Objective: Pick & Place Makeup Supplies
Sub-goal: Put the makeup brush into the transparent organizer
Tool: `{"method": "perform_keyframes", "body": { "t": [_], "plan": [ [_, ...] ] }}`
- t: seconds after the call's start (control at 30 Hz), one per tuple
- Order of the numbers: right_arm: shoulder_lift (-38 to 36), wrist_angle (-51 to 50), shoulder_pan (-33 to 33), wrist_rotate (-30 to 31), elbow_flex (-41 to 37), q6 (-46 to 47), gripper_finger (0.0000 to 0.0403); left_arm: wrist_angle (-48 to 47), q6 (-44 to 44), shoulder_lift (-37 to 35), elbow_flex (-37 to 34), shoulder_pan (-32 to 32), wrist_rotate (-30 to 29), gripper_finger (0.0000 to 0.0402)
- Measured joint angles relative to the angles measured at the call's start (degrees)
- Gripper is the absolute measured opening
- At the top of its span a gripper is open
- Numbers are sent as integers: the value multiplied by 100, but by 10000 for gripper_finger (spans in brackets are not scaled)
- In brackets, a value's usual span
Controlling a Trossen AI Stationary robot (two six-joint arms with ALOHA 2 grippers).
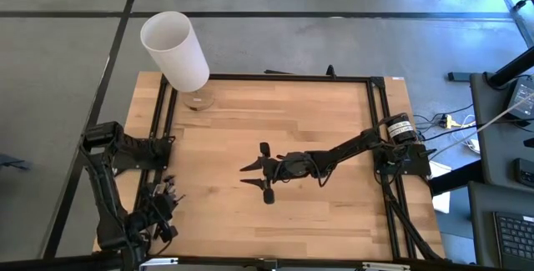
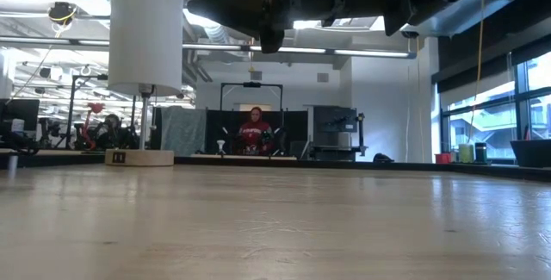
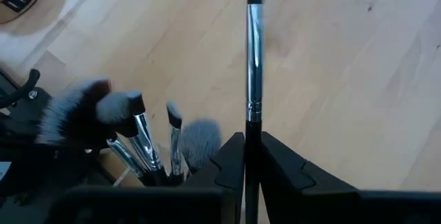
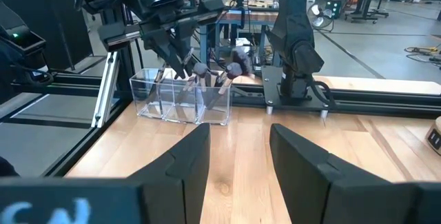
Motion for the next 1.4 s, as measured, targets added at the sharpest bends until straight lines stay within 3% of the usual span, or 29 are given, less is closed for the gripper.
{"method": "perform_keyframes", "body": {
  "t": [0.17, 0.47, 0.63, 0.77, 0.9, 1.0, 1.17, 1.4],
  "plan": [
    [1, -2, 0, 0, 0, -2, 153, -34, -49, 0, 0, 17, -2, 57],
    [2, -16, 0, -1, 0, -24, 153, -64, -146, 0, 0, 17, 538, 122],
    [0, -40, -23, -2, 0, -39, 153, -55, -83, 0, 0, 182, 546, 136],
    [-84, -193, -84, -4, 0, -38, 153, 59, 418, -24, 0, 658, 532, 132],
    [-597, -1125, -157, 181, 0, -114, 153, 806, 1635, -140, 2, 1429, 590, 124],
    [-1181, -2139, -178, 558, 0, -127, 153, 1722, 2564, -149, 2, 2129, 931, 117],
    [-1994, -3707, -177, 1181, 0, 209, 153, 3068, 3626, 121, 4, 3045, 2140, 103],
    [-2380, -3816, -144, 1540, -575, 571, 153, 3235, 3893, 621, 7, 3426, 2932, 85]
  ]
}}
